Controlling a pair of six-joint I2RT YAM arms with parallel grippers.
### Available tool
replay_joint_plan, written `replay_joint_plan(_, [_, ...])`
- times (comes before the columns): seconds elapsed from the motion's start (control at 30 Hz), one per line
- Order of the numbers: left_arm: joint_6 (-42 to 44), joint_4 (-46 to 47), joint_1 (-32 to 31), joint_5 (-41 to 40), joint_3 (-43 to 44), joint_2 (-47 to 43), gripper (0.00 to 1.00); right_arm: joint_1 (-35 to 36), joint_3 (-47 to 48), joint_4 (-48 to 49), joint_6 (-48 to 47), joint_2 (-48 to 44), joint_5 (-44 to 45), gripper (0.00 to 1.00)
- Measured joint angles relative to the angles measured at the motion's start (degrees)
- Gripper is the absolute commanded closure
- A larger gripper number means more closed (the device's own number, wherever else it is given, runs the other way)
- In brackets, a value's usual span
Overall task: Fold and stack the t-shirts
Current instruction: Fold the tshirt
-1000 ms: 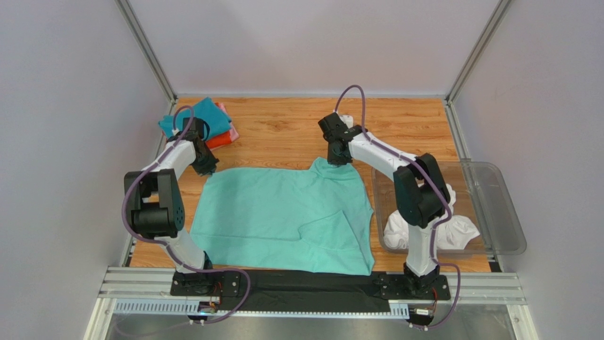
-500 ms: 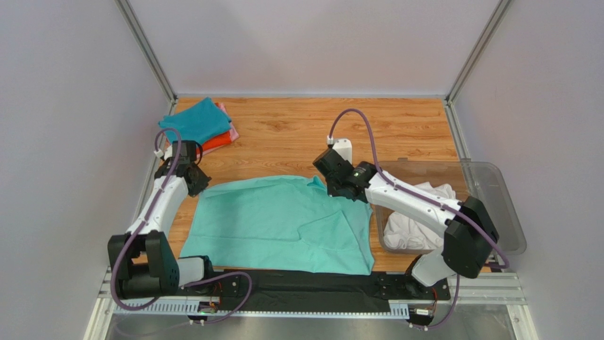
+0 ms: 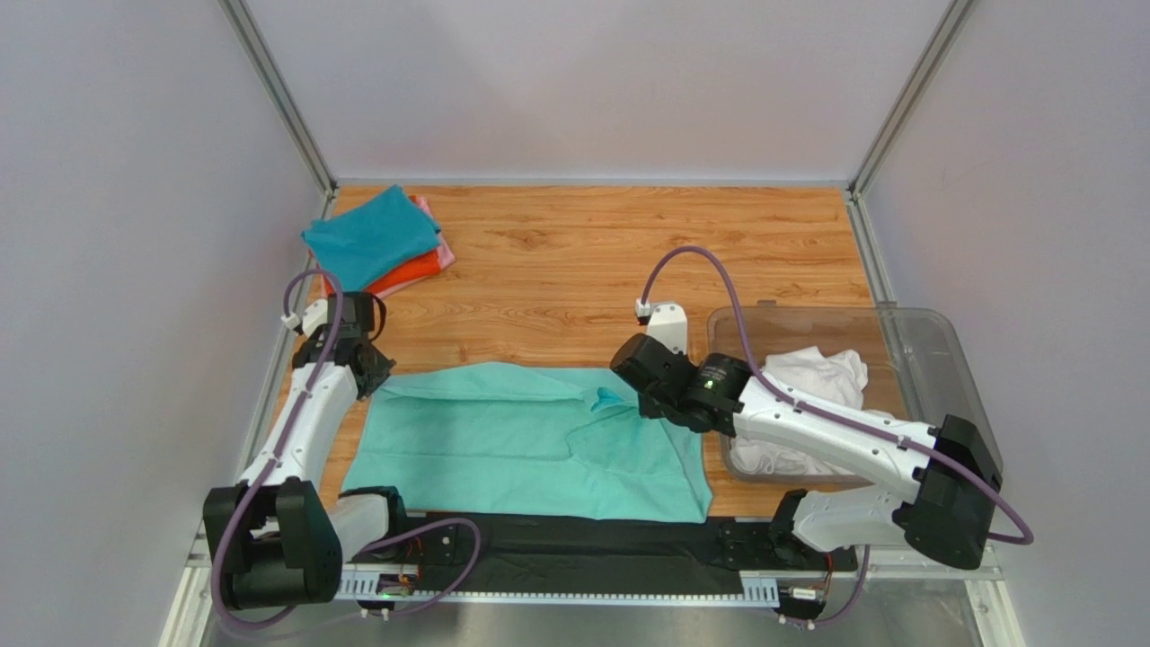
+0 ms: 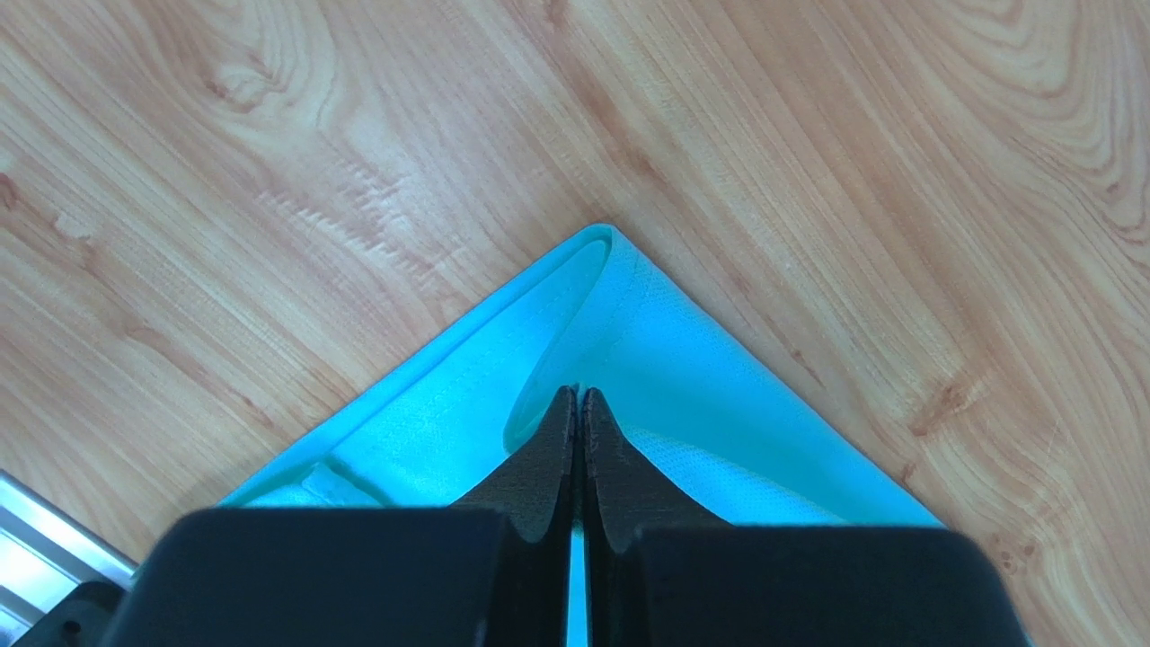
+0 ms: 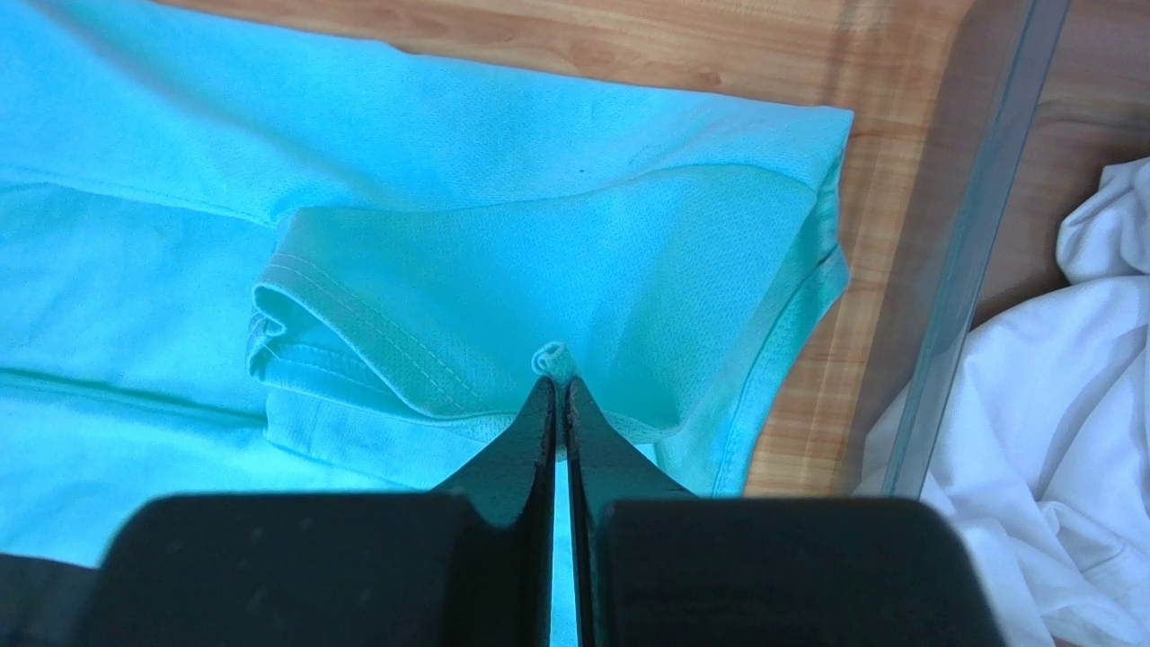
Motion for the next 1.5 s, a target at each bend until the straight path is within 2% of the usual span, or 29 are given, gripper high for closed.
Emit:
replay_joint_plan(0.5, [-0.42,-0.31,0.11,-0.26,-2.51,-1.92,1.00,6.67,-5.86,-1.31,5.70,-2.80,0.02,1.00])
replay_joint_plan(0.6, [-0.42,-0.35,0.11,-0.26,-3.41,-1.92,0.92,7.80,-7.43,-0.92,6.88,-2.93,-0.04,1.00])
replay_joint_plan(0.67, [-0.50,-0.37,0.11,-0.33,-3.67,-1.90,0.91,8.63,-8.20,-0.79,7.45,-2.93,-0.07,0.99])
replay_joint_plan(0.7, [-0.48,-0.35,0.11,-0.44,-3.80,-1.90,0.85,8.98,-8.68,-0.68,7.98,-2.91,-0.11,0.97])
replay_joint_plan(0.77, [-0.55,-0.37,0.11,-0.50,-4.02,-1.90,0.78,9.68,-9.55,-0.55,8.96,-2.75,-0.31,0.89])
replay_joint_plan(0.83, [-0.57,-0.50,0.11,-0.81,-4.26,-1.90,0.57,10.40,-10.10,-0.50,10.40,-2.36,-0.46,0.81])
replay_joint_plan(0.9, [-1.01,-0.92,0.13,-1.44,-4.28,-1.90,0.28,11.10,-10.45,-0.39,11.50,-1.75,-0.63,0.66])
replay_joint_plan(0.93, [-1.25,-1.18,0.15,-1.57,-4.28,-1.97,0.18,11.37,-10.56,-0.46,11.89,-1.55,-0.74,0.59])
replay_joint_plan(0.97, [-1.64,-1.62,0.17,-1.95,-4.28,-2.10,0.04,11.74,-10.71,-0.46,12.44,-1.42,-0.90,0.43])
replay_joint_plan(1.0, [-1.79,-2.12,0.17,-2.16,-4.24,-2.32,0.00,12.28,-10.75,-0.55,13.09,-1.38,-1.05,0.37])
replay_joint_plan(1.13, [-3.15,-4.31,0.15,-2.32,-3.67,-4.42,0.00,14.25,-10.73,-0.57,13.92,-1.51,-1.14,0.17])
replay_joint_plan(1.17, [-3.28,-4.61,0.17,-1.88,-3.39,-5.18,0.00,14.56,-10.71,-0.57,14.01,-1.64,-1.16,0.00])
replay_joint_plan(1.3, [-3.43,-5.42,0.15,0.87,-1.81,-8.59,0.00,15.04,-10.49,-0.68,14.08,-2.97,-1.25,0.00])
replay_joint_plan(1.5, [-1.81,-4.59,0.15,10.25,-0.37,-11.85,0.00,15.08,-8.83,-0.70,14.51,-4.59,-0.74,0.00])
